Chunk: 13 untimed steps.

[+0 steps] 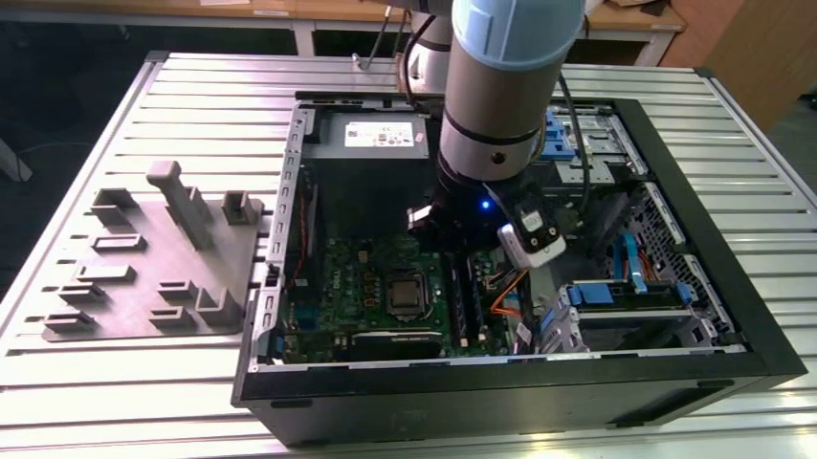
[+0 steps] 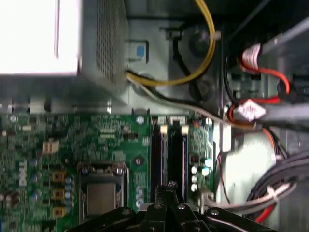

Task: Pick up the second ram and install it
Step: 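Press down the second ram until it locks into place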

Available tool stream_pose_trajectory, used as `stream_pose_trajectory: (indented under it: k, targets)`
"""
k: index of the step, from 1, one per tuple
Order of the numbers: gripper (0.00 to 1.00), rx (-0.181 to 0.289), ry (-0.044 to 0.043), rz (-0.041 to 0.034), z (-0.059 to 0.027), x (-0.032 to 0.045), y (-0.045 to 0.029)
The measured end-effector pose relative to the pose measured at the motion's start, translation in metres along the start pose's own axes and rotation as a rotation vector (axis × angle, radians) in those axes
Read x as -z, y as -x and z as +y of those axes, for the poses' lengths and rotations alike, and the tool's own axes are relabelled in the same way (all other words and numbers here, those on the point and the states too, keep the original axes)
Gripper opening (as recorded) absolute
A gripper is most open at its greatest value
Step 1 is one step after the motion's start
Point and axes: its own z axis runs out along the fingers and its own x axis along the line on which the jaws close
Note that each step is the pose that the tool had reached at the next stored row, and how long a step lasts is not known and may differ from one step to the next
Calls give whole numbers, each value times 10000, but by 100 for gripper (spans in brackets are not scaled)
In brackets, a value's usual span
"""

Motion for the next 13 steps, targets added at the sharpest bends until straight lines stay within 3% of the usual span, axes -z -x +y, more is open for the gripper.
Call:
stream_pose_trajectory:
  k: [13]
  targets:
    - [10, 1, -6, 0, -342, 8, 3]
